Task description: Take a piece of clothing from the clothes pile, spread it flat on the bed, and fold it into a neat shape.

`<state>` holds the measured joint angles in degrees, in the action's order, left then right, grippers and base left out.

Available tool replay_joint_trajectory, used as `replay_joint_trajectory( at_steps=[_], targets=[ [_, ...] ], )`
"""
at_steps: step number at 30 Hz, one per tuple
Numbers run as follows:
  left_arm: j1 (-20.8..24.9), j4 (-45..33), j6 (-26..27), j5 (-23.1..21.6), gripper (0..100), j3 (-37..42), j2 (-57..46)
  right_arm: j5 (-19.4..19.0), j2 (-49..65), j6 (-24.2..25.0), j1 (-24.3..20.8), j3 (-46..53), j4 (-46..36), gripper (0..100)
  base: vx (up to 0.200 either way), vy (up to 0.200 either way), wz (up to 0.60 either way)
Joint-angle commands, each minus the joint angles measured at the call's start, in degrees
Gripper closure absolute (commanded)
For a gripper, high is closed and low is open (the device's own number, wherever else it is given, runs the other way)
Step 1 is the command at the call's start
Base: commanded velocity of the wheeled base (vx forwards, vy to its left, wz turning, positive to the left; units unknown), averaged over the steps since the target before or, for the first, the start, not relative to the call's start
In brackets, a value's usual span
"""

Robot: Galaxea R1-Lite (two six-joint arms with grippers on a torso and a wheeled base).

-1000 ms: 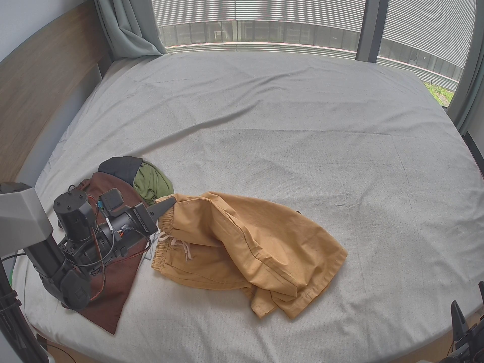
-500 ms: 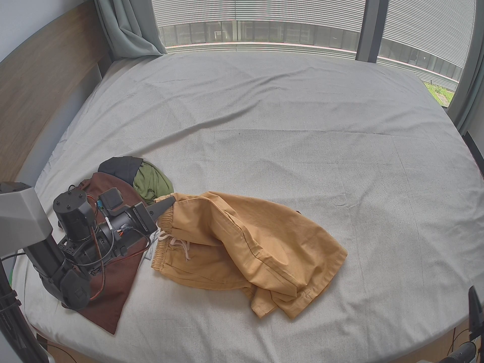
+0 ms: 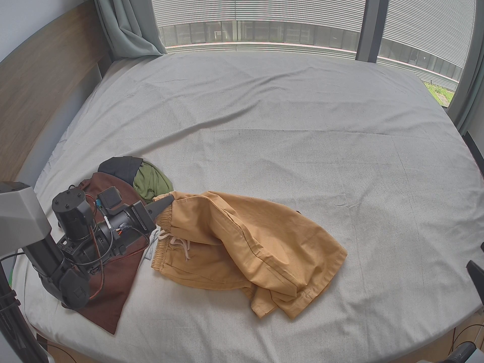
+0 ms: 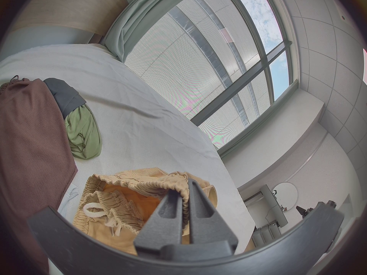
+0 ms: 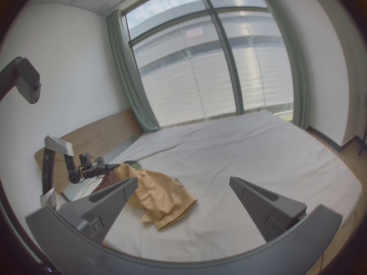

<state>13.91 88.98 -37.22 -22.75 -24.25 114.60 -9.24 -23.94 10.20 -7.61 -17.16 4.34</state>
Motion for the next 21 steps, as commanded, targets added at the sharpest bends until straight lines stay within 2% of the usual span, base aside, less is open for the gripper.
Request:
replay_joint_trajectory(
  at_steps=[1,5,9,12,14,15,18,21],
  targets=[
    [0.1,0.1,0.2,0.0,100,0.0,-0.3,-5.7,-15.9,1.0,-2.1,-2.2,0.0,0,0.000,0.000,0.00],
    [0.4,0.1,0.3,0.0,100,-0.1,-1.2,-9.1,-23.5,0.3,-2.9,-3.8,0.2,0,0.000,0.000,0.00],
    [0.5,0.1,1.2,0.1,100,0.0,-1.7,-12.0,-28.9,-1.0,-6.0,-6.0,0.4,0,0.000,0.000,0.00],
    [0.9,0.1,1.8,0.1,100,0.1,-2.5,-17.4,-33.7,-1.2,-7.2,-8.1,0.6,0,0.000,0.000,0.00],
    [1.1,0.1,1.8,0.1,100,0.1,-2.6,-18.4,-34.3,-1.3,-7.2,-8.1,0.7,0,0.000,0.000,0.00],
    [1.2,0.1,1.8,0.1,100,0.1,-2.9,-20.4,-35.6,-1.4,-7.2,-7.7,1.7,0,0.000,0.000,0.00],
    [1.2,0.1,1.8,0.1,100,0.0,-2.9,-21.4,-37.1,-1.0,-7.3,-7.4,3.3,0,0.000,0.000,0.00],
    [1.0,0.1,1.8,0.1,100,-0.1,-2.5,-22.0,-42.9,-0.8,-7.0,-6.0,8.8,0,0.000,0.000,0.00]
  ],
)
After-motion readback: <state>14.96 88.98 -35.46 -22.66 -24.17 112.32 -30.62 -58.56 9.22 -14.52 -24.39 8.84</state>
